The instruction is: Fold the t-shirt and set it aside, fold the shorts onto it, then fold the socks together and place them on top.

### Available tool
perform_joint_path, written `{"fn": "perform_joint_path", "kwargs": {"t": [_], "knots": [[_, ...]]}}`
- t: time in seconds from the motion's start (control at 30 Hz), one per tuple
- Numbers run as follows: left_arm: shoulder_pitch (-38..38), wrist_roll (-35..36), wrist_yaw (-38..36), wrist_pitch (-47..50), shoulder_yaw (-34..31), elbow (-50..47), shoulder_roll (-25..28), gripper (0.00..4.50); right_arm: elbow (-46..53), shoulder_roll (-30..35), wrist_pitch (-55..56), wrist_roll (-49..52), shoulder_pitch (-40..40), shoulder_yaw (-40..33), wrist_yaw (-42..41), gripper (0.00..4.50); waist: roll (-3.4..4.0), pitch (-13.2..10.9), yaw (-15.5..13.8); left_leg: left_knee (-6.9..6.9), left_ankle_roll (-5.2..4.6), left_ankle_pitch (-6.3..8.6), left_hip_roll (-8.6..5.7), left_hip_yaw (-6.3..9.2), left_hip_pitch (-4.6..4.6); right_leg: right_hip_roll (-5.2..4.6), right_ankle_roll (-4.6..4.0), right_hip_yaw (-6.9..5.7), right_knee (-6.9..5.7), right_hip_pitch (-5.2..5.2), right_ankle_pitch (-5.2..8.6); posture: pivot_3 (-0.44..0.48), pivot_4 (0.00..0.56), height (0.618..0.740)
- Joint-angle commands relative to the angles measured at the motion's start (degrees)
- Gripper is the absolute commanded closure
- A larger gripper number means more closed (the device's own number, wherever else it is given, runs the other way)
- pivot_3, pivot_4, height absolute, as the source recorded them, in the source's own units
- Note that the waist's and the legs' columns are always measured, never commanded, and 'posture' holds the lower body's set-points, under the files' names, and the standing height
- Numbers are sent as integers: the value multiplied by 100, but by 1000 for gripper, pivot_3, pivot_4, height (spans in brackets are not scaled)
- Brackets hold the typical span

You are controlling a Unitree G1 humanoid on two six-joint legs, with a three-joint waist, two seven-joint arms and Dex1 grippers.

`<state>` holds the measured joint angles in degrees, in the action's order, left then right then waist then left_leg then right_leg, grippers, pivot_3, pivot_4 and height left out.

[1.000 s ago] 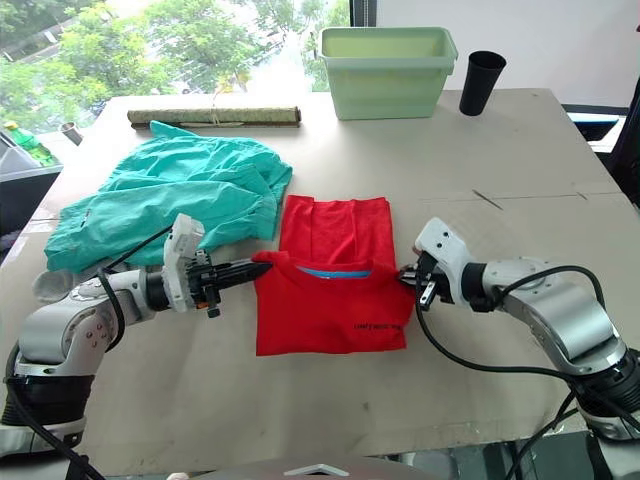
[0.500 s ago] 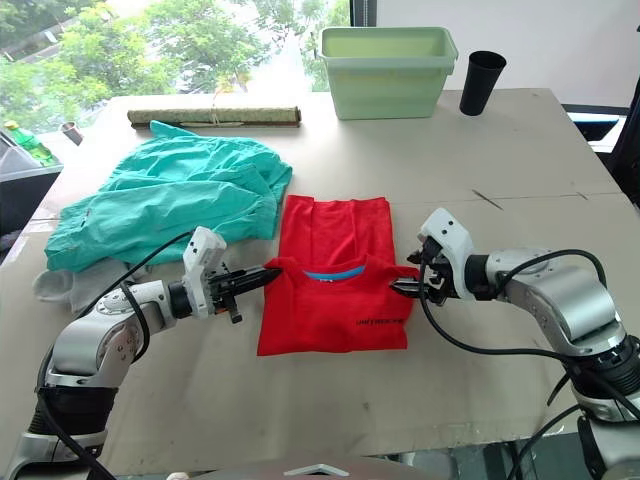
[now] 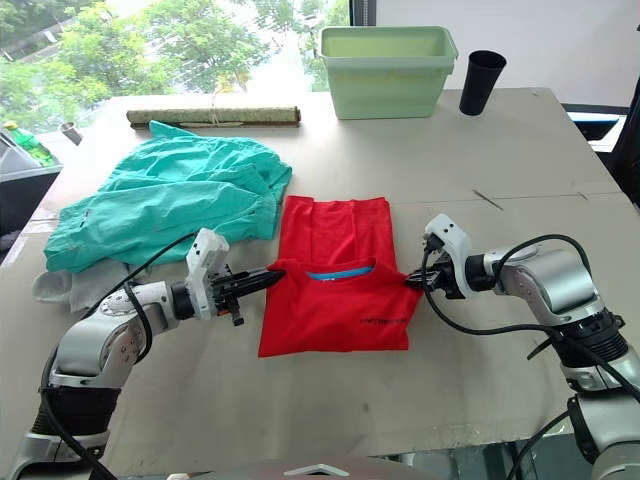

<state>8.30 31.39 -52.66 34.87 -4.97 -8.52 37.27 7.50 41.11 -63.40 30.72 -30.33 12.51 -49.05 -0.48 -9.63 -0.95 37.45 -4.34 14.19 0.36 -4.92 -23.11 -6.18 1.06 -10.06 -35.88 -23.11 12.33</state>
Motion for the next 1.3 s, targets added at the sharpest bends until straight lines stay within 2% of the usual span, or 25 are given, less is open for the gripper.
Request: {"fn": "perform_joint_path", "kwargs": {"t": [0.03,0.23,0.3,0.5,0.67,0.73,0.8,0.83,0.87,0.93,0.97,1.07,1.1,1.17,1.27,1.3], "knots": [[43,130,166,-169,-327,-176,-117,4500,429,60,-38,179,-179,-457,32,4437,0,0,0,0,0,0,0,0,-1,0,0,0,0,0,0,0,150,727],[274,178,753,-235,-676,-462,-356,4500,910,-102,-259,410,-600,-1106,507,4437,0,-1,1,0,11,5,0,3,-2,-1,0,0,0,-2,-1,0,150,727],[599,-401,1168,-741,-566,-192,-411,4500,664,-309,0,179,-957,-1019,714,4437,0,-1,0,0,12,6,0,1,1,-1,0,-1,0,0,-1,0,150,727],[1692,-1372,1645,-1699,-235,1226,-556,4500,-1355,-952,1362,-931,-1867,-477,1074,4437,-3,1,3,4,-8,-11,-1,-11,2,4,0,0,-8,1,-6,0,150,727],[2289,-2125,1571,-2126,459,2384,-675,4500,-3146,-1293,2419,-1656,-2380,-80,833,4437,-3,1,13,2,-14,-15,-1,-20,-2,14,-23,6,-8,-2,-19,0,150,727],[2354,-2203,1368,-2106,658,2675,-728,4500,-3824,-1400,2985,-1959,-2508,56,755,4437,-4,2,21,-1,-14,-15,-1,-24,0,17,-23,7,-6,-1,-19,0,150,727],[2363,-2125,1339,-2008,607,2821,-819,3679,-4254,-1437,3407,-2225,-2536,150,693,3768,-4,1,37,-6,-15,-14,-1,-28,1,18,-23,10,-1,-1,-19,0,150,727],[2311,-2019,1324,-1922,503,2734,-819,3344,-4248,-1412,3530,-2293,-2494,85,759,3419,-4,1,39,-6,-14,-14,-1,-26,0,17,-23,10,0,-1,-19,0,150,727],[2227,-1831,1289,-1742,332,2517,-774,2808,-4004,-1320,3461,-2257,-2406,-63,789,2897,-2,-1,44,-7,-14,-15,-1,-25,-1,17,-23,10,0,-3,-19,0,150,727],[1999,-1174,1056,-1106,-83,1766,-641,1763,-2920,-1093,2907,-1757,-2087,-521,549,1894,-1,-1,65,-7,-14,-14,2,-24,-1,15,-23,10,-1,-4,-19,0,150,727],[1880,-779,972,-711,-274,1306,-604,1358,-2268,-1025,2474,-1394,-1901,-778,439,1875,-1,-1,75,-7,-13,-14,4,-17,-6,15,-23,8,3,-4,-19,0,150,727],[1661,616,1132,793,-619,-29,-745,1358,-658,-1066,1585,-596,-1381,-1231,471,1875,-1,-2,86,-3,-12,-14,6,-2,-8,12,-24,5,3,-3,-19,0,150,727],[1609,807,1266,1063,-545,-399,-842,1358,-347,-1194,1446,-541,-1263,-1278,678,1875,-1,-2,83,-2,-10,-13,6,2,1,11,-23,3,3,5,-18,0,150,727],[1557,829,1636,1295,-284,-841,-1128,1358,0,-1571,1395,-635,-1041,-1205,1135,1875,3,1,74,0,5,-4,6,7,20,10,-2,-1,3,27,-5,0,150,727],[1458,177,2439,1070,223,-867,-1693,1358,-83,-2291,2126,-1472,-684,-730,2153,1875,3,3,31,2,22,2,6,4,38,8,2,0,-6,40,-4,0,150,727],[1417,-58,2944,935,260,-711,-2047,1835,-323,-2707,2565,-1774,-526,-621,2702,1875,2,8,24,2,30,-4,6,3,36,9,3,0,-7,38,-6,0,150,727]]}}
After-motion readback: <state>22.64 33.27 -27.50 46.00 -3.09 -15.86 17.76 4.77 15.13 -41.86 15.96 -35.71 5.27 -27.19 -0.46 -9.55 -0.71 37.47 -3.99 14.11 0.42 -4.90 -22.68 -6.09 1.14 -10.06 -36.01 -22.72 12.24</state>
